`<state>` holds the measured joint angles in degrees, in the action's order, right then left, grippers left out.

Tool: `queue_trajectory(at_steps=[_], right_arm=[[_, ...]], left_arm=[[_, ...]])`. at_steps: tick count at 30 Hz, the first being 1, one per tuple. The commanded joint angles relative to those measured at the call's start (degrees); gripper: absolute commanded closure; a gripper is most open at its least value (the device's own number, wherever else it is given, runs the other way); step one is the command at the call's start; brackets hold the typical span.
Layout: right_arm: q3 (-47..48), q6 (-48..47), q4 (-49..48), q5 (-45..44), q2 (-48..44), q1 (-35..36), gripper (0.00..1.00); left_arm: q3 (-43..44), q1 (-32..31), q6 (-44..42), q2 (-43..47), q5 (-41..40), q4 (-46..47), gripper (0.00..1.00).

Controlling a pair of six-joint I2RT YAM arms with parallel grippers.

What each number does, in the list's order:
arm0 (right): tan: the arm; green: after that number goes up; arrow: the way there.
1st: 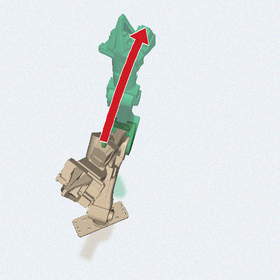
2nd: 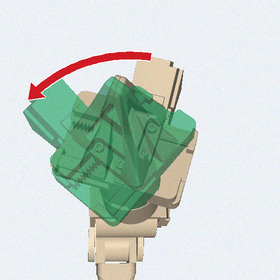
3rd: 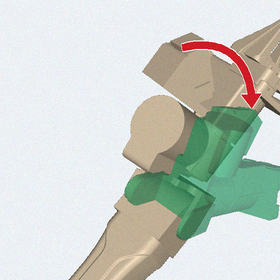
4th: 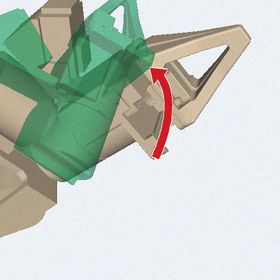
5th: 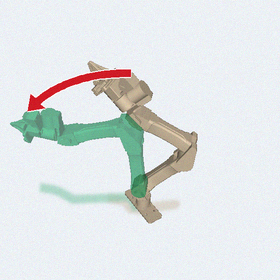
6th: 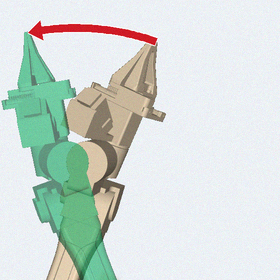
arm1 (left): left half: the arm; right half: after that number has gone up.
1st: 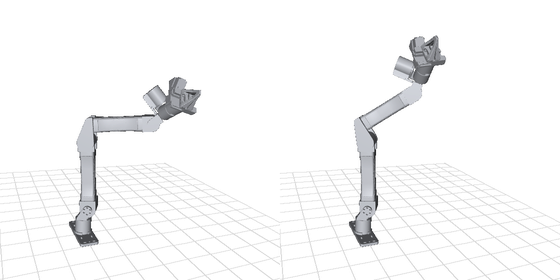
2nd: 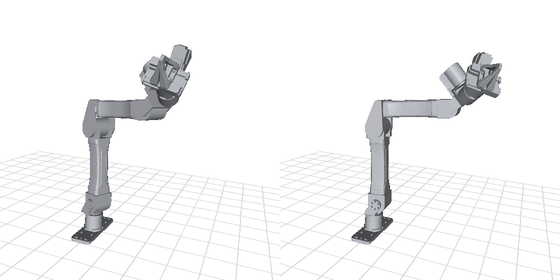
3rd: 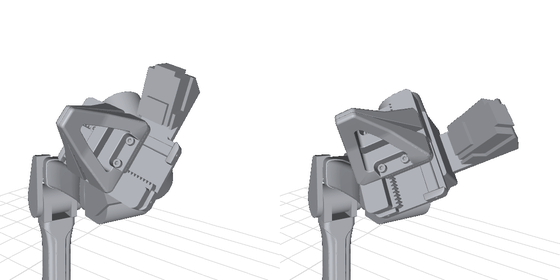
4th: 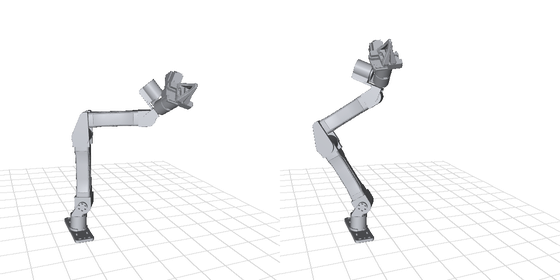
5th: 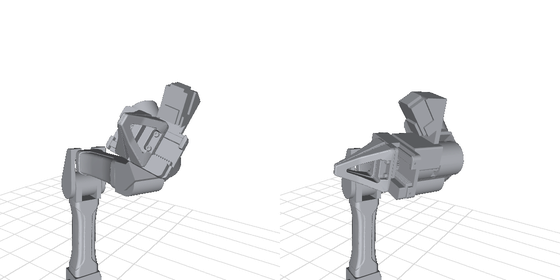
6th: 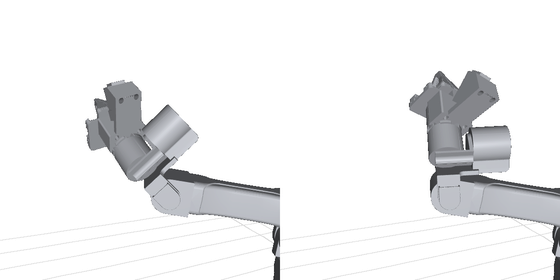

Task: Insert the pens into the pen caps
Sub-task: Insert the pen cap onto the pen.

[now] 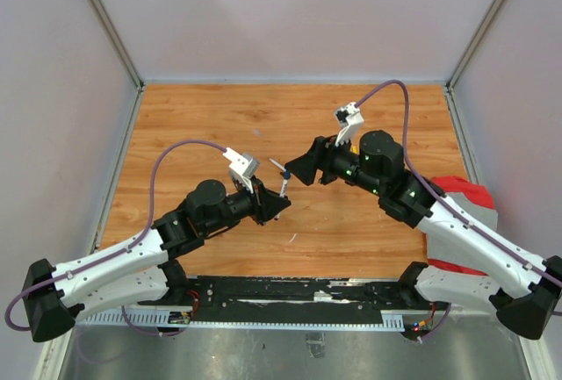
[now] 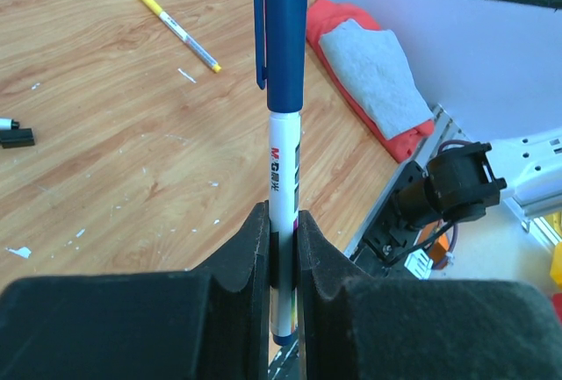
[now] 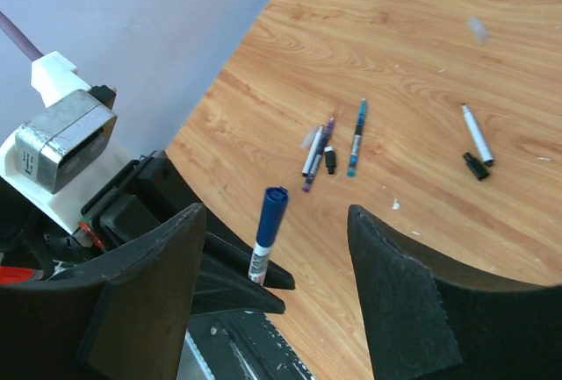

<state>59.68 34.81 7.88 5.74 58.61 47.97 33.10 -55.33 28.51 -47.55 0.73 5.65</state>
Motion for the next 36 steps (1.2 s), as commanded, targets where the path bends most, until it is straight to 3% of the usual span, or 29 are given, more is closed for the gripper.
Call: queue_trajectory(at_steps=[1,13,21,36], right_arm=[[1.1,2.5,-5.4,4.4,2.3,-0.4,0.35],[2.3,2.8,-6.8,4.3,7.2,-0.1,0.57],[1.9,1.6,-5.8,3.8,8.1,1.4,0.98],[-7.0,1.3,-5.3,1.8,7.8,9.8,0.99]], left_arm=[[1.5,-0.5,-0.6,-0.3,0.5,1.8,0.99],[1.5,-0.6,-0.6,0.2,0.6,1.5,1.00],[2.3,-0.6,-0.3,0.2,0.0,1.3,1.00],[5.9,-0.6,1.0,0.9,-1.1,2.3,1.00]])
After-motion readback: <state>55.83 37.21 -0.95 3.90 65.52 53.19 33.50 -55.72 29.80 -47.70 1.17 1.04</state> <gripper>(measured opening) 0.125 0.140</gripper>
